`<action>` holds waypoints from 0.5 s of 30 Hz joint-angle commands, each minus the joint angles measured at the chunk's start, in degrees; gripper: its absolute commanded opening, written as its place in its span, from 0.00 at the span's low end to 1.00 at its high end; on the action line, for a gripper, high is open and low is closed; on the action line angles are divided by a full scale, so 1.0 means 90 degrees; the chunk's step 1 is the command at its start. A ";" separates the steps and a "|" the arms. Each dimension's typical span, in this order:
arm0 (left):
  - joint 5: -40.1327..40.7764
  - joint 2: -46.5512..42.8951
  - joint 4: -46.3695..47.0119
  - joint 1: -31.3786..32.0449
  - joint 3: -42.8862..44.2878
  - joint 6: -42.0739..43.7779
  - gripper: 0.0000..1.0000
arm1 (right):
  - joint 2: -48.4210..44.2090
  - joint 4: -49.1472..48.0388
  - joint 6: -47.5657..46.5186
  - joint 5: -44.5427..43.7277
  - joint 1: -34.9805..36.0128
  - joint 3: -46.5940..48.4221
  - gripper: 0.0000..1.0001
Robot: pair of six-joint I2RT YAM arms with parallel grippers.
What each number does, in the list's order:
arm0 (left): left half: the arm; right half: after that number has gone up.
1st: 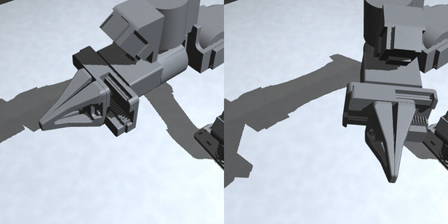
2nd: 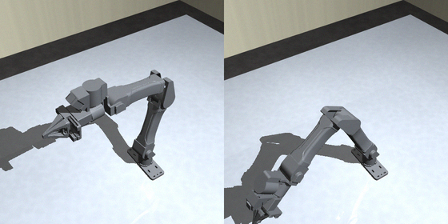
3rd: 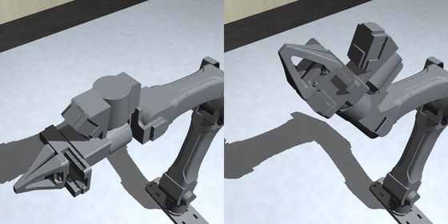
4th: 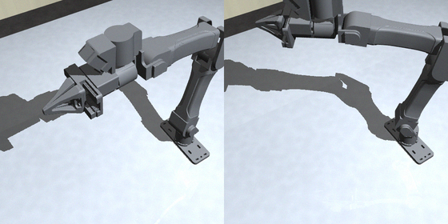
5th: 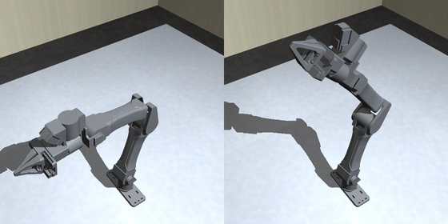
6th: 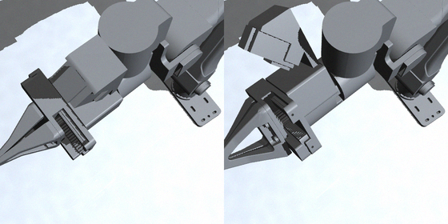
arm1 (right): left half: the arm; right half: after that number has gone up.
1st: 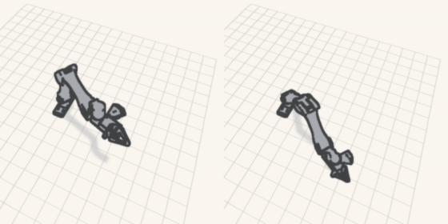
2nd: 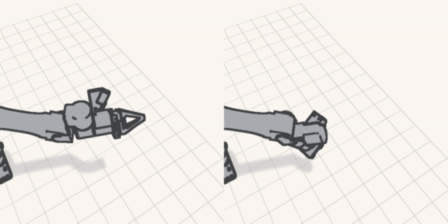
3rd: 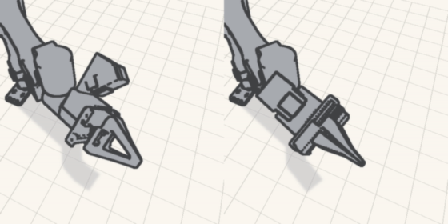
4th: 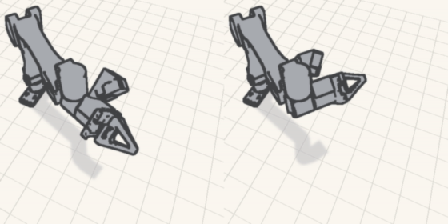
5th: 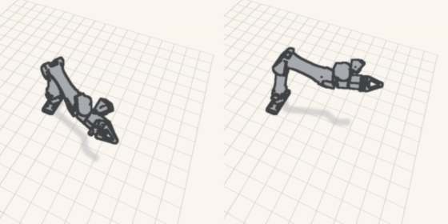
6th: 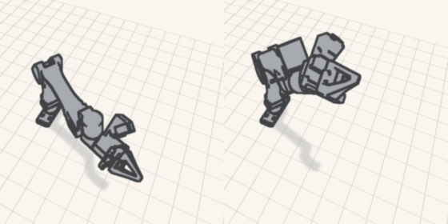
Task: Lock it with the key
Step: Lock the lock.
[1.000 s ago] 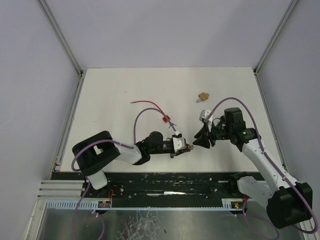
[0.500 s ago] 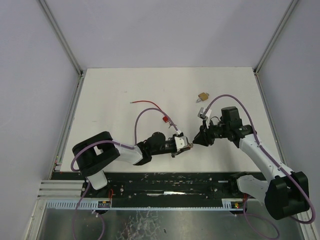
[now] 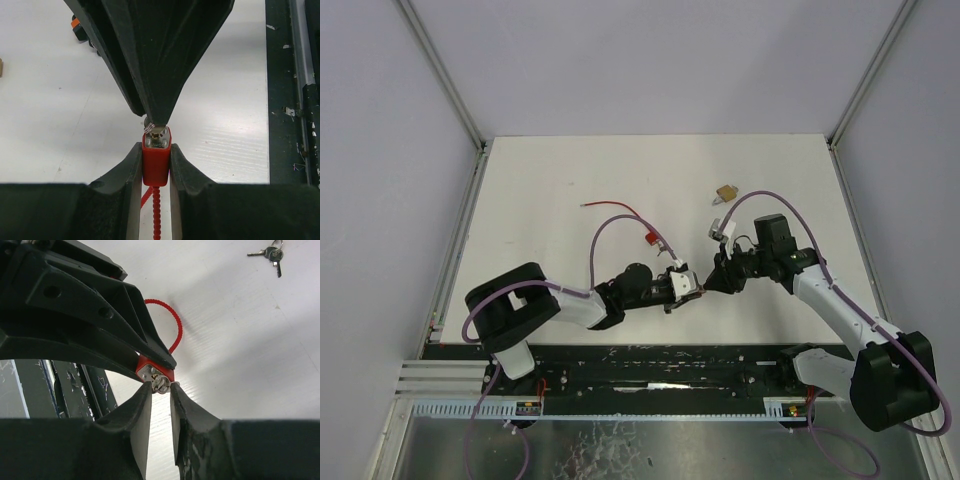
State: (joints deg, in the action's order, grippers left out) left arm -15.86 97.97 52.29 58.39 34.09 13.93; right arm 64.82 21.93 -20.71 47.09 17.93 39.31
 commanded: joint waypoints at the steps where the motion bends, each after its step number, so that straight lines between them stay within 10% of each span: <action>1: 0.0076 0.0052 0.0040 0.0045 0.0245 -0.0015 0.00 | -0.0024 -0.0123 -0.0089 -0.0061 0.0099 0.0056 0.25; 15: -0.0524 0.0020 -0.0420 -0.0009 0.0362 0.0047 0.00 | -0.0340 0.0316 -0.2169 0.0380 0.0292 -0.0233 0.00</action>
State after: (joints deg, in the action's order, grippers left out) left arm -16.97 98.19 48.95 58.48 35.35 13.96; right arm 64.12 22.20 -28.38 47.20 19.38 38.44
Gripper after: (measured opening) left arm 0.185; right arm 0.010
